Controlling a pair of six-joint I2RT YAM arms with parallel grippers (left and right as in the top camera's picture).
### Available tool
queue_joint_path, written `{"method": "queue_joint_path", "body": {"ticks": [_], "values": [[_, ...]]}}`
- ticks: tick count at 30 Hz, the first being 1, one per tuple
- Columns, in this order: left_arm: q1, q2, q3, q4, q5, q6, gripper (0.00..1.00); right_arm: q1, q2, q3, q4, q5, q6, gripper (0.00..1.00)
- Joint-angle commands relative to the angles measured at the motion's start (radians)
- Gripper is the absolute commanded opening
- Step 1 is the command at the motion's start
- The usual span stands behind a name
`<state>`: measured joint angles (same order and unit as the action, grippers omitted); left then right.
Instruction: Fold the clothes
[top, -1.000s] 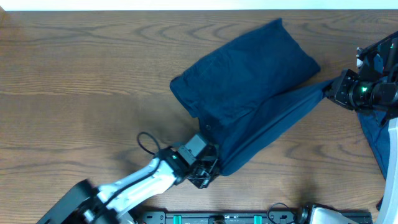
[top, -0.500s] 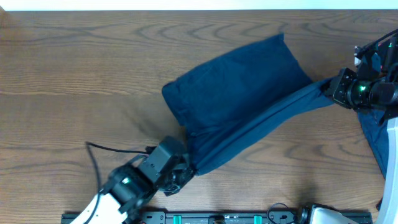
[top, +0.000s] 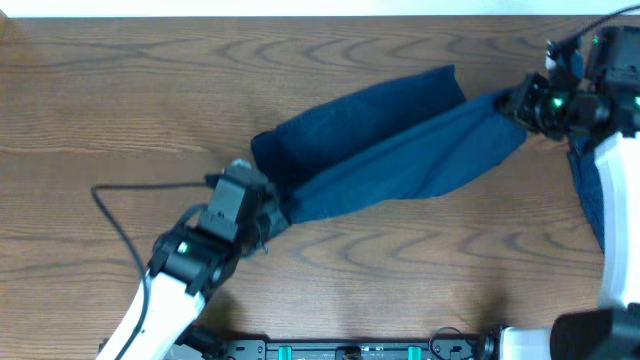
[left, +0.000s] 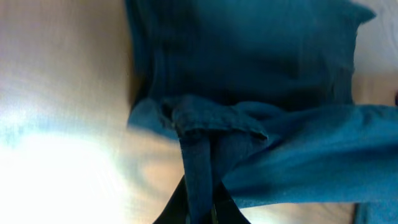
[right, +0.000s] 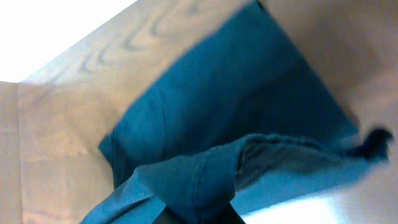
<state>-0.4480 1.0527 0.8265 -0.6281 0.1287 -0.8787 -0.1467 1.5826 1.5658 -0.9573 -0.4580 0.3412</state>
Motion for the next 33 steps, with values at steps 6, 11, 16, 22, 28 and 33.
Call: {"method": "queue_joint_path", "body": {"ticks": [6, 11, 16, 22, 28, 33], "values": [[0.165, 0.193, 0.019, 0.213, -0.131, 0.212, 0.06, 0.033, 0.144, 0.008, 0.344, -0.029, 0.041, 0.01], [0.236, 0.307, 0.019, 0.371, -0.141, 0.294, 0.06, 0.079, 0.258, 0.008, 0.467, -0.027, 0.071, 0.01], [0.238, 0.401, 0.019, 0.523, -0.142, 0.415, 0.06, 0.113, 0.375, 0.008, 0.546, -0.013, 0.1, 0.01], [0.239, 0.472, 0.019, 0.664, -0.233, 0.415, 0.06, 0.117, 0.473, 0.008, 0.622, -0.013, 0.142, 0.01], [0.242, 0.491, 0.019, 0.774, -0.328, 0.415, 0.1, 0.113, 0.49, 0.008, 0.668, -0.002, 0.141, 0.04], [0.243, 0.517, 0.019, 0.85, -0.329, 0.415, 0.56, 0.114, 0.49, 0.008, 0.665, -0.002, 0.14, 0.37]]}}
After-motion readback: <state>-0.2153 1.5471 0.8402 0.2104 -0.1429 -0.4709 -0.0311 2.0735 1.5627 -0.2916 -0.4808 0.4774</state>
